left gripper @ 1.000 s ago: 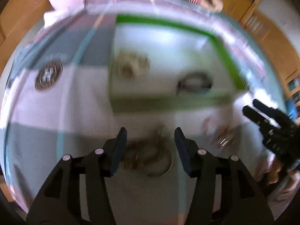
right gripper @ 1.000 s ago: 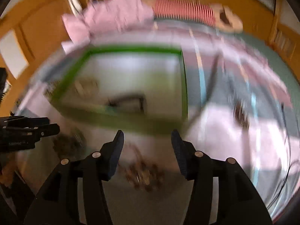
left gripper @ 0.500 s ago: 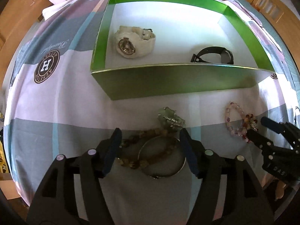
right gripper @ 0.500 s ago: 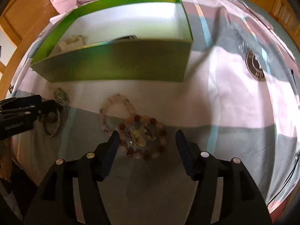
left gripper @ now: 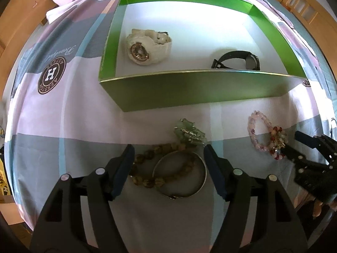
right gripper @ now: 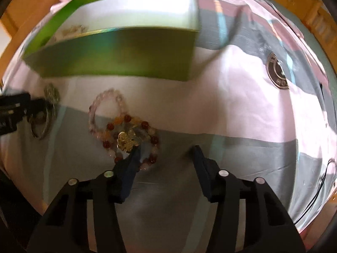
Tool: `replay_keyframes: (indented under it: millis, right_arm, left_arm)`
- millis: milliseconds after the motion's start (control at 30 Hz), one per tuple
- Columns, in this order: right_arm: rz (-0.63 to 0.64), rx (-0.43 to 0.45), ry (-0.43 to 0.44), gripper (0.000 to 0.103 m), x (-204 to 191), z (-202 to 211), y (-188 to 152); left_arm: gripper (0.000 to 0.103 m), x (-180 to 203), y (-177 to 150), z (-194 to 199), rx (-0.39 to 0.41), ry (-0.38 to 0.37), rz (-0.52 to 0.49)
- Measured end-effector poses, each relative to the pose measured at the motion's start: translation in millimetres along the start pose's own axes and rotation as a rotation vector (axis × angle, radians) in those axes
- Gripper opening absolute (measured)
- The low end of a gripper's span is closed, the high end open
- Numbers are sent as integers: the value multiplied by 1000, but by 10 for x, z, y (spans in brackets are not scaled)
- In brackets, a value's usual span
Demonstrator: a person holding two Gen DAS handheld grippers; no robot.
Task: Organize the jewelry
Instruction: 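Grasp the pink-and-red bead bracelet with the right tool while the left tool approaches the silver charm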
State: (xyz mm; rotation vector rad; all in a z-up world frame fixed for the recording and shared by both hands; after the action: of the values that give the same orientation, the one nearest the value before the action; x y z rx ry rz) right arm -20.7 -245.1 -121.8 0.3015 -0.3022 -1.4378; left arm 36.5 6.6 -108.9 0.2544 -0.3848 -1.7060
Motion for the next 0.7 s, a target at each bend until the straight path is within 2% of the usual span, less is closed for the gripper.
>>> replay_keyframes:
  millis: [67,100,133,267,500,567,700]
  right_arm:
    - [25,13,4,33,-73,18,-2]
    - [33,19,7,16,-105,28,3]
    - [46,31,7,8,-140,47,12]
    - [53,108,34,8,-234,167,82]
    - [-37,391,167,8,-200,711,363]
    - [-37,410,179,8,-223,763,421]
    - [-20,383,182,8,-324,703,413]
  left_arm:
    - [68,18,-3,-3,0,4,-6]
    - [68,19,-5,-5,-1,6,-8]
    - [68,18,-8,-8,-2,8,-10]
    - [68,65,5,-32,-2,13,-8]
    - [68,61,6,-24,3,11,-2]
    - [68,55,3,-17,3,9,0]
    - [68,4,21,11,0,-5,8]
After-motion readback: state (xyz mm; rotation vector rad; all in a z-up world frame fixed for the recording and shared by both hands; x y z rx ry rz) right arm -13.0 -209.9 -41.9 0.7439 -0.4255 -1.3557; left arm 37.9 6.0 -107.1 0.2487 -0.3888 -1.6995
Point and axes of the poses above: each gripper's, at about its wrist camera, not at the fingertips, and z roughly against the way its jaws point, x to its right, y to its top, the point moved 5 cm from there along -z, roughly the way its jaws point, and after that the axes turned 6 degrees about x, right-handed, at the moved point
